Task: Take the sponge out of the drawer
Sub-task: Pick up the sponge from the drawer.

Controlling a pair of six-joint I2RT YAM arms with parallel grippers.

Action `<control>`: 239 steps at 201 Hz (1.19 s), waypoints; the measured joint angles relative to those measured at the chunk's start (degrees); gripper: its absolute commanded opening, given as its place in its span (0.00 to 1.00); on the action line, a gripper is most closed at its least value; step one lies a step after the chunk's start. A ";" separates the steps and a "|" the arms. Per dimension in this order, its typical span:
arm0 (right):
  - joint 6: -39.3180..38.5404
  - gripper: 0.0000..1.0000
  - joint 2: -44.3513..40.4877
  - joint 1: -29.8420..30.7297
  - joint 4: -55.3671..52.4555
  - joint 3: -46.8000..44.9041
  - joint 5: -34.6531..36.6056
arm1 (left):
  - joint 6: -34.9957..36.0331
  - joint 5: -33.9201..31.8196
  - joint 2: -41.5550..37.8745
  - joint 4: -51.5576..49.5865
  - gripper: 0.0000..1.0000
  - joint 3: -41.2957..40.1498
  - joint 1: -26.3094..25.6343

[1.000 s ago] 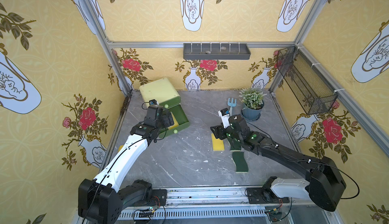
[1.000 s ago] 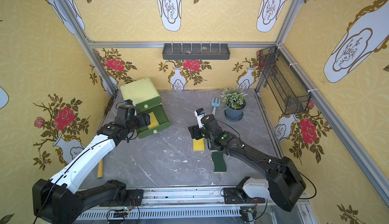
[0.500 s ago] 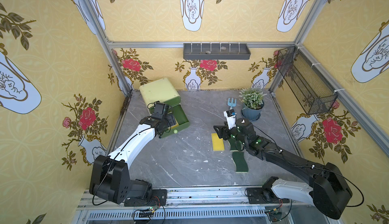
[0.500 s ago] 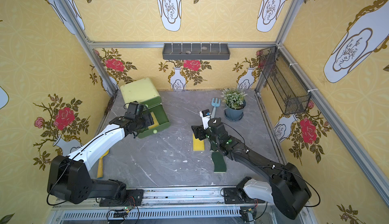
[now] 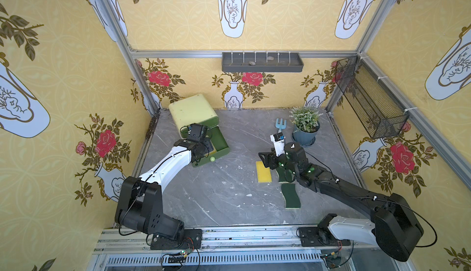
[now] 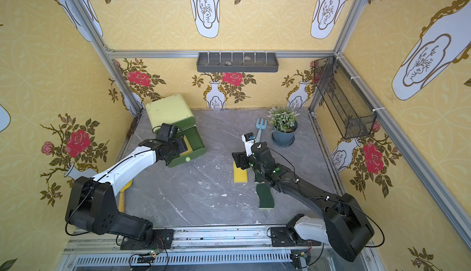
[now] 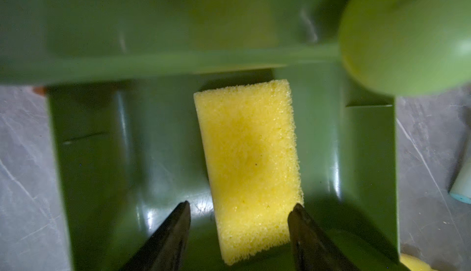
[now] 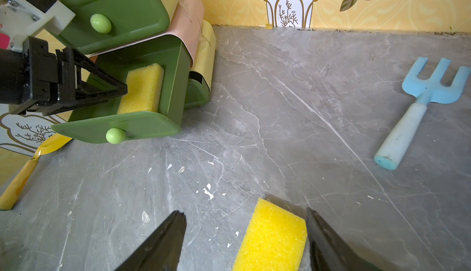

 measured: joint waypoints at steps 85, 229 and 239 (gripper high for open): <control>0.20 0.77 0.46 -0.37 0.00 0.04 -0.39 | -2.23 -1.68 2.45 0.20 0.59 0.37 -0.09; 0.28 0.77 0.52 -0.46 -0.02 0.15 -0.57 | -4.28 -2.16 2.97 4.42 0.00 -1.29 0.02; 0.28 0.77 0.52 -0.46 0.00 0.15 -0.57 | -4.11 -1.70 2.71 5.31 0.00 -1.64 0.02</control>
